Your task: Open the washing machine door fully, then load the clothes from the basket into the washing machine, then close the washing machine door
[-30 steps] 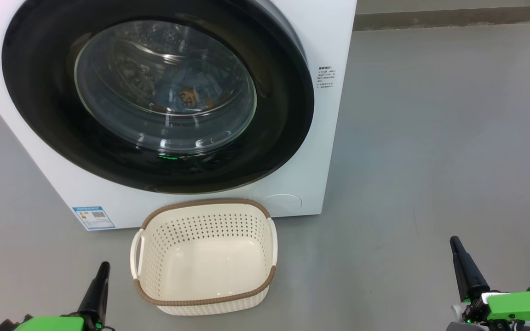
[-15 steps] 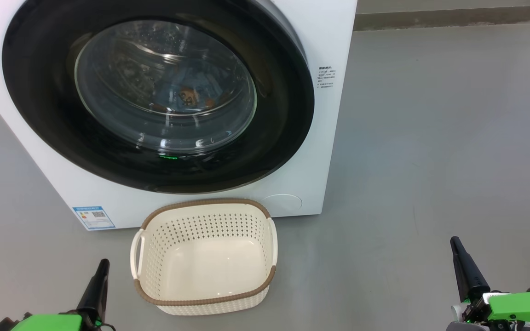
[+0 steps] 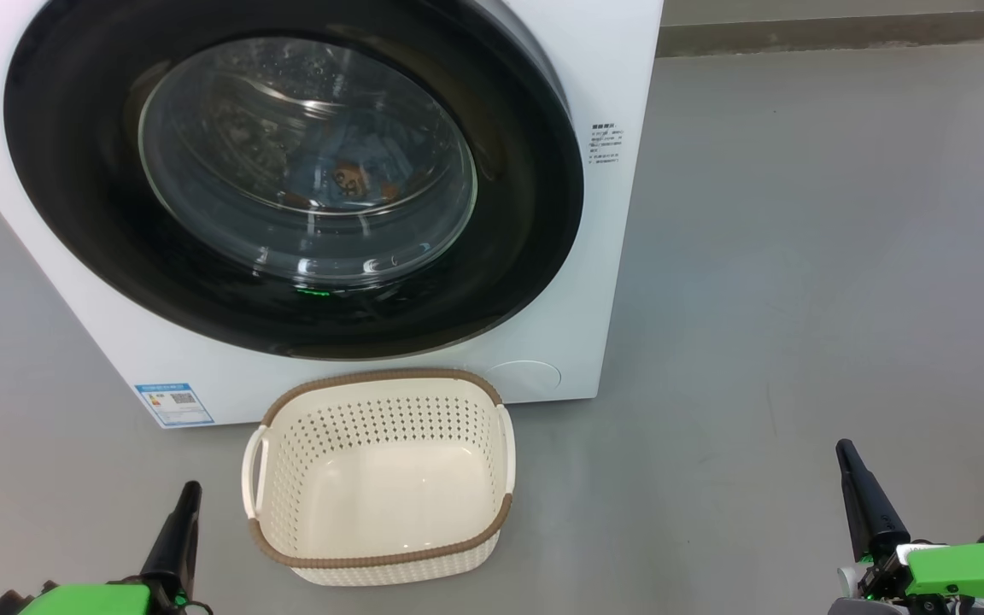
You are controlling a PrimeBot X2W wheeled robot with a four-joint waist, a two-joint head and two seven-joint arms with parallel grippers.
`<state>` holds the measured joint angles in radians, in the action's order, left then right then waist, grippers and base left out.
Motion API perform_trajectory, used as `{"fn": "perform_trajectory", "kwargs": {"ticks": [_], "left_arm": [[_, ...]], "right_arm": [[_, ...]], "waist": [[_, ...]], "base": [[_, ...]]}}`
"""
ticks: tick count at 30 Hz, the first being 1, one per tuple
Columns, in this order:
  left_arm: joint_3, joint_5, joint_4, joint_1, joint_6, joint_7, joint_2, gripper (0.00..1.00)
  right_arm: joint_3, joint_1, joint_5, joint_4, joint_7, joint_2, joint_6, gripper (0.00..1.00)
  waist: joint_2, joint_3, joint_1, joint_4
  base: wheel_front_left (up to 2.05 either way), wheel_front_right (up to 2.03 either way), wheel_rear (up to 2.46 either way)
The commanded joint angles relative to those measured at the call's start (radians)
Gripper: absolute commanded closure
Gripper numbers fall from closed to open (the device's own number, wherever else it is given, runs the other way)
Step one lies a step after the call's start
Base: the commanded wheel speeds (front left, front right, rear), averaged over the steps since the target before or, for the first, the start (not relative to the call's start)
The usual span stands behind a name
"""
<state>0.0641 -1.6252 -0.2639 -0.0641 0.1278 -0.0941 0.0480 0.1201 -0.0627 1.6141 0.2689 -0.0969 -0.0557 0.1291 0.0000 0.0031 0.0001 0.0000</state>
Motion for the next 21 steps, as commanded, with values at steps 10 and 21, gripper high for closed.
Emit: {"fn": "perform_trajectory", "kwargs": {"ticks": [10, 21], "left_arm": [[0.036, 0.005, 0.019, -0.043, 0.003, -0.008, 0.012, 1.0], [0.038, 0.007, 0.019, -0.043, 0.003, -0.01, 0.011, 1.0]], "right_arm": [[-0.014, -0.045, 0.001, -0.025, -0.01, 0.0, 0.002, 1.0], [-0.013, -0.045, 0.0, -0.025, -0.011, 0.0, 0.002, 1.0]], "waist": [[0.0, 0.0, 0.0, 0.0], [0.0, 0.0, 0.0, 0.0]], "base": [[0.0, 0.0, 0.0], [0.0, 0.0, 0.0]]}}
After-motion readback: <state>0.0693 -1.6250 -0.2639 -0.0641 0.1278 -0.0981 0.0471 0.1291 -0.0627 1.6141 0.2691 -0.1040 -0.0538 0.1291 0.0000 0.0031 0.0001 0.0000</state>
